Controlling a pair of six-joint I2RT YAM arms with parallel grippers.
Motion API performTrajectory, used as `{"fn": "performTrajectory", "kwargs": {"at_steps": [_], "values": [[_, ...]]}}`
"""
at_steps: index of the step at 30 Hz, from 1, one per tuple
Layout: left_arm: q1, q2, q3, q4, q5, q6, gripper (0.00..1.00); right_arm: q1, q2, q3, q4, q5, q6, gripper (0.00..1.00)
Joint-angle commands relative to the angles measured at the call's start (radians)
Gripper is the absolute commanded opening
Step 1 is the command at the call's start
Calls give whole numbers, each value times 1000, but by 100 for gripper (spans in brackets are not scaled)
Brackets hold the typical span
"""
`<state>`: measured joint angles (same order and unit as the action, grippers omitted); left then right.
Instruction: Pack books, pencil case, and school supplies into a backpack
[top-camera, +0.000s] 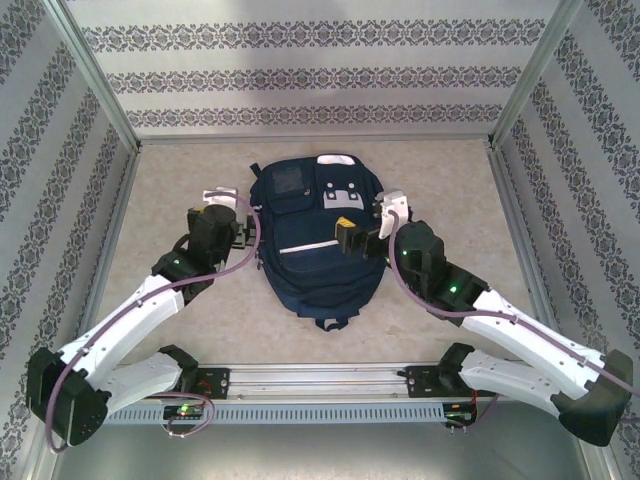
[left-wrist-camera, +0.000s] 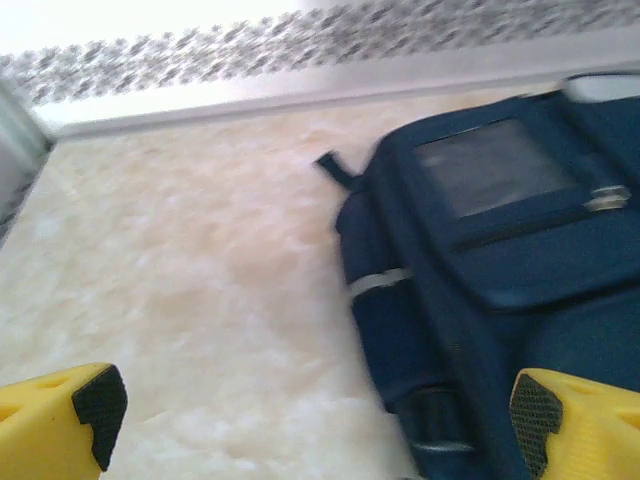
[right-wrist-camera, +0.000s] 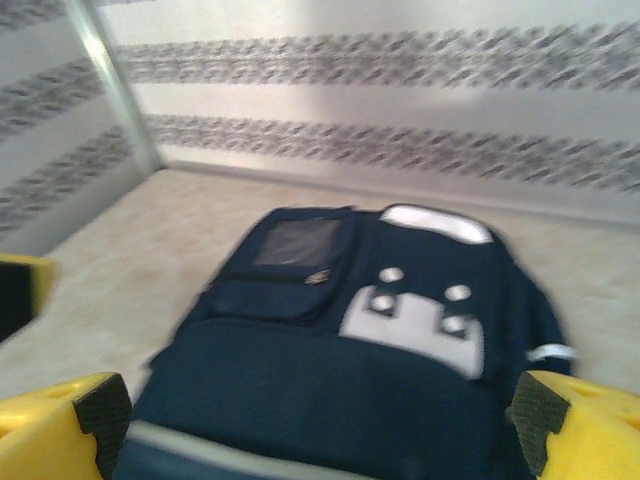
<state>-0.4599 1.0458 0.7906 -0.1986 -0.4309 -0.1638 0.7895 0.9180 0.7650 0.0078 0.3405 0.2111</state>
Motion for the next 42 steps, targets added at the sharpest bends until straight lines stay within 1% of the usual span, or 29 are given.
{"fn": "performTrajectory", "kwargs": {"at_steps": [1, 2, 3, 5, 10, 12, 14, 18, 21, 23, 25, 28, 30, 32, 34, 35, 36, 39, 40, 41, 42], "values": [[143, -12, -82, 197, 46, 15, 100, -60, 0, -57, 172, 96, -148, 98], [183, -13, -143, 281, 71, 26, 100, -86, 10, -74, 201, 95, -178, 98], [212, -12, -188, 348, 74, 40, 100, -110, 22, -85, 218, 97, -200, 98], [264, -13, -261, 424, 63, 67, 100, -167, 46, -105, 239, 111, -189, 98], [309, 15, -342, 518, 82, 146, 100, -268, 82, -156, 299, 143, -37, 98], [308, 35, -369, 530, 101, 137, 100, -307, 102, -144, 264, 88, -6, 98], [308, 55, -400, 556, 117, 116, 100, -313, 119, -109, 196, 69, -27, 98], [328, 103, -389, 558, 112, 95, 100, -313, 110, -97, 190, 73, -56, 98], [358, 126, -389, 577, 129, 63, 100, -323, 74, -135, 236, 44, -148, 98], [376, 169, -389, 611, 117, 53, 100, -337, 51, -193, 314, 25, -217, 98], [383, 201, -391, 632, 57, 12, 100, -360, 44, -224, 360, 35, -225, 98], [383, 209, -412, 693, 75, -7, 100, -372, 27, -219, 316, 93, -318, 98], [383, 233, -403, 712, 74, -3, 100, -381, 26, -235, 338, 128, -350, 98], [393, 262, -389, 734, 103, 16, 100, -404, 36, -242, 346, 124, -333, 98], [409, 279, -380, 740, 128, 17, 100, -443, 48, -243, 331, 151, -248, 98], [422, 286, -373, 739, 148, 15, 100, -477, 48, -250, 315, 138, -201, 98], [436, 292, -368, 736, 168, 13, 100, -515, 45, -268, 311, 98, -178, 98], [476, 296, -355, 716, 225, 79, 100, -599, 65, -364, 401, 46, -168, 98], [496, 301, -350, 714, 252, 79, 100, -618, 81, -383, 428, 27, -172, 98], [519, 311, -342, 708, 311, 84, 100, -633, 106, -395, 445, 6, -193, 98], [529, 318, -334, 702, 334, 86, 100, -642, 139, -401, 462, 1, -210, 98]]}}
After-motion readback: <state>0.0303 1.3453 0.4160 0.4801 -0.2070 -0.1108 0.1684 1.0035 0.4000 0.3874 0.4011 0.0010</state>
